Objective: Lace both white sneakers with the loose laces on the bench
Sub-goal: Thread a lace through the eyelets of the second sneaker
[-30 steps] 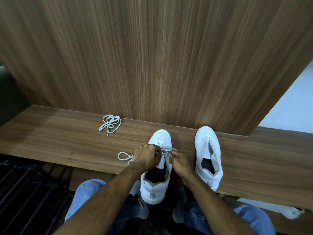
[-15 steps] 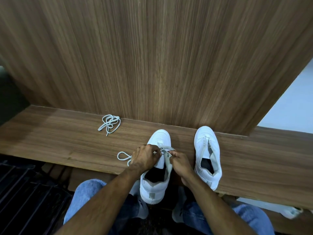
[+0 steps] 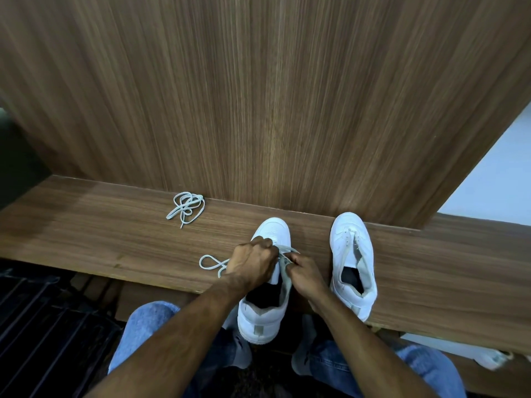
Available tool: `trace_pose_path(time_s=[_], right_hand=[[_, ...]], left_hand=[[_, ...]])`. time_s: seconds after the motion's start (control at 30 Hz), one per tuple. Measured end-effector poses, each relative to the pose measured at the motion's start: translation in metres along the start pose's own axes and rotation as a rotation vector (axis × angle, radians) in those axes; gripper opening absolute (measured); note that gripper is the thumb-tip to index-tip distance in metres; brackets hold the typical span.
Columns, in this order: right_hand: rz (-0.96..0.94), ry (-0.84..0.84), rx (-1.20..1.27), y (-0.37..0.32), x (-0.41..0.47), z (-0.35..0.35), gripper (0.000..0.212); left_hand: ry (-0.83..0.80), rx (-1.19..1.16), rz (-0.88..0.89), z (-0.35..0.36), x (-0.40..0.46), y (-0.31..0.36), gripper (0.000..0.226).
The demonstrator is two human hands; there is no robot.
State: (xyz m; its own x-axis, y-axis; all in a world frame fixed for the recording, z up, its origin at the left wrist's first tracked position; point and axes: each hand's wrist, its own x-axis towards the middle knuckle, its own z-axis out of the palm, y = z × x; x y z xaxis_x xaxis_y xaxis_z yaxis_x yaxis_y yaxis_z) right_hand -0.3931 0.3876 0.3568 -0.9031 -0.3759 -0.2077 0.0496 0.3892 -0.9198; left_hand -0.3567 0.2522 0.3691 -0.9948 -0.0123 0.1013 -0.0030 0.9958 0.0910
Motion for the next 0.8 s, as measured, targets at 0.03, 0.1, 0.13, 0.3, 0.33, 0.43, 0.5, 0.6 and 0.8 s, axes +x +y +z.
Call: trace_pose_path(time_s=[0.03,0.1,0.13,0.3,0.33,0.43,0.5,0.6,0.8], right_hand=[[0.003,-0.001,-0.014,0.001,0.000,0.000,0.038],[0.006,0.005,-0.023,0.002,0.001,0.000,0.034],[0.015,0.010,-0.014,0.001,0.001,0.001,0.029],[0.149,0.012,0.098,-0.002,0.006,-0.008,0.022],[0.133,0.020,0.053,0.000,0.010,-0.007,0.022],[0.053,0.033,-0.129,0.001,0.018,-0.004,0.020],[0.030,0.030,-0.264,-0.003,0.022,-0.003,0.024],[-0.002,0.053,-0.386,-0.013,0.025,-0.011,0.022],[-0.059,0.521,0.097,-0.038,0.029,-0.056,0.029]], left_hand=[[-0.006,-0.008,0.001,0.001,0.001,0.001,0.024],[-0.018,-0.071,-0.046,0.003,0.002,0.003,0.025],[-0.025,-0.118,-0.090,0.004,0.002,0.003,0.026],[0.003,-0.154,-0.148,0.009,0.004,-0.001,0.027],[0.017,-0.129,-0.150,0.011,0.003,-0.002,0.027],[0.067,-0.150,-0.182,0.013,0.000,-0.003,0.026],[0.080,-0.199,-0.203,0.013,-0.002,-0.003,0.024],[0.107,-0.267,-0.244,0.015,-0.009,-0.008,0.027],[0.064,-0.434,-0.466,0.009,-0.021,-0.017,0.033]])
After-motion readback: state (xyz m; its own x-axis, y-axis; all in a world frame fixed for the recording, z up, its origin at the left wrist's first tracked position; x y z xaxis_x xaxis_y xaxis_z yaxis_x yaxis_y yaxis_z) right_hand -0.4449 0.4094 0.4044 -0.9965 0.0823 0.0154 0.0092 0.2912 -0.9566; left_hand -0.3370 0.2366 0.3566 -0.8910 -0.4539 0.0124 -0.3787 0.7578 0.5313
